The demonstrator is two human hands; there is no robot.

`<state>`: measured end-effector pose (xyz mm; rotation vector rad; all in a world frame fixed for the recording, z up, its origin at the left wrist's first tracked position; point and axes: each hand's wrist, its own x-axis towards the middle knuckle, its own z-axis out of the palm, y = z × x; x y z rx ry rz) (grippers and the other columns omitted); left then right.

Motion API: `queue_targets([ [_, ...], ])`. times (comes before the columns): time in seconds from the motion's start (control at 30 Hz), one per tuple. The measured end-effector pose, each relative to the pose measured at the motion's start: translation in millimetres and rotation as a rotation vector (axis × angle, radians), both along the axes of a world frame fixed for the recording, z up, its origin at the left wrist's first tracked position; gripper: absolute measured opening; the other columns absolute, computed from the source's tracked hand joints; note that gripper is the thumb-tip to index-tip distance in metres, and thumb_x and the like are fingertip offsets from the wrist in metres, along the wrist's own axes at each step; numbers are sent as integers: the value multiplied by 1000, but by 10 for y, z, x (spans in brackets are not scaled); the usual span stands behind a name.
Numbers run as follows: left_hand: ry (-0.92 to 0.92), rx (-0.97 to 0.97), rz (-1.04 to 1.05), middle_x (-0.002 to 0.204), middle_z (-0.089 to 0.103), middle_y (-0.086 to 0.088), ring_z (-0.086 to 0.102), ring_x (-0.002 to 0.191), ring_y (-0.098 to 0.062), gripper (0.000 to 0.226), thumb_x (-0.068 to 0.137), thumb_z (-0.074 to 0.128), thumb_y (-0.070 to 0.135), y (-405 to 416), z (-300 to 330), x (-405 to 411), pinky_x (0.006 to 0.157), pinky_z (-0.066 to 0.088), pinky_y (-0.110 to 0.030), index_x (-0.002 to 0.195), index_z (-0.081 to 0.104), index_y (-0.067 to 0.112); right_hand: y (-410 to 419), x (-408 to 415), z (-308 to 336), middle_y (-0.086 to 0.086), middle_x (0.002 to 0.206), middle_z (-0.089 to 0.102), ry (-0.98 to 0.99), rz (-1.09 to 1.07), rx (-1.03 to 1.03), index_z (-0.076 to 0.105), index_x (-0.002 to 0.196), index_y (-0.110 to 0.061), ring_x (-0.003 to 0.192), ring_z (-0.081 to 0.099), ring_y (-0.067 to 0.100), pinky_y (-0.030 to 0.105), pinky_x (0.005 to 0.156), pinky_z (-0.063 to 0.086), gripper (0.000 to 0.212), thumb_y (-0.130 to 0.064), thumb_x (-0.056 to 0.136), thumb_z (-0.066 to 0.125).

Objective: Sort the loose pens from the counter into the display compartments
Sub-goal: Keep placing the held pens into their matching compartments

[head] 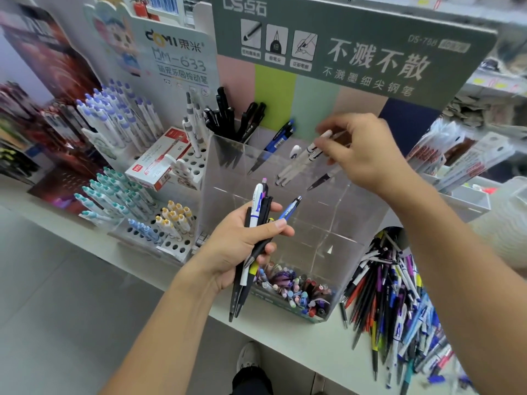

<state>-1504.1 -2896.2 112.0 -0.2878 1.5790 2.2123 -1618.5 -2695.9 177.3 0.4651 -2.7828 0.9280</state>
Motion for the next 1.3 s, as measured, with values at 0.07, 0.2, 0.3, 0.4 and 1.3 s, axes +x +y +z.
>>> queue_targets([
  [0.07,23,-54,-2,88,75,-13,47,49,-14,28,92,69,7,16,-5,-11,42,37,-22,115,54,12,-64,119,41,4,103,69,147,-93,42,70,116,-14,85,64,20,40,86,54,30,-31,92,72],
  [0.2,128,-203,-10,81,73,-10,48,49,-16,34,91,71,5,107,-23,-22,43,38,-26,114,47,11,-283,655,117,-8,66,68,28,-4,-130,74,76,-19,58,59,6,24,57,48,31,-49,85,75],
  [0.3,244,-355,-47,66,65,5,53,50,-14,38,89,74,6,202,-38,-13,44,40,-25,117,51,16,-408,833,-66,-7,63,70,-292,-3,-130,74,72,-21,56,63,2,18,52,49,33,-52,80,79],
  [0.4,270,-423,-64,59,57,11,53,48,-11,35,88,76,6,254,-57,2,45,42,-21,110,50,14,-324,761,-176,1,65,72,-444,-64,-273,75,74,-14,56,66,11,26,51,51,22,-34,83,82],
  [1.3,118,-159,-72,58,47,4,38,42,-12,28,91,73,14,170,-13,50,37,32,-22,88,46,12,-195,422,-100,-1,96,66,239,-247,-136,77,104,-17,80,57,11,24,74,43,29,-42,92,70],
])
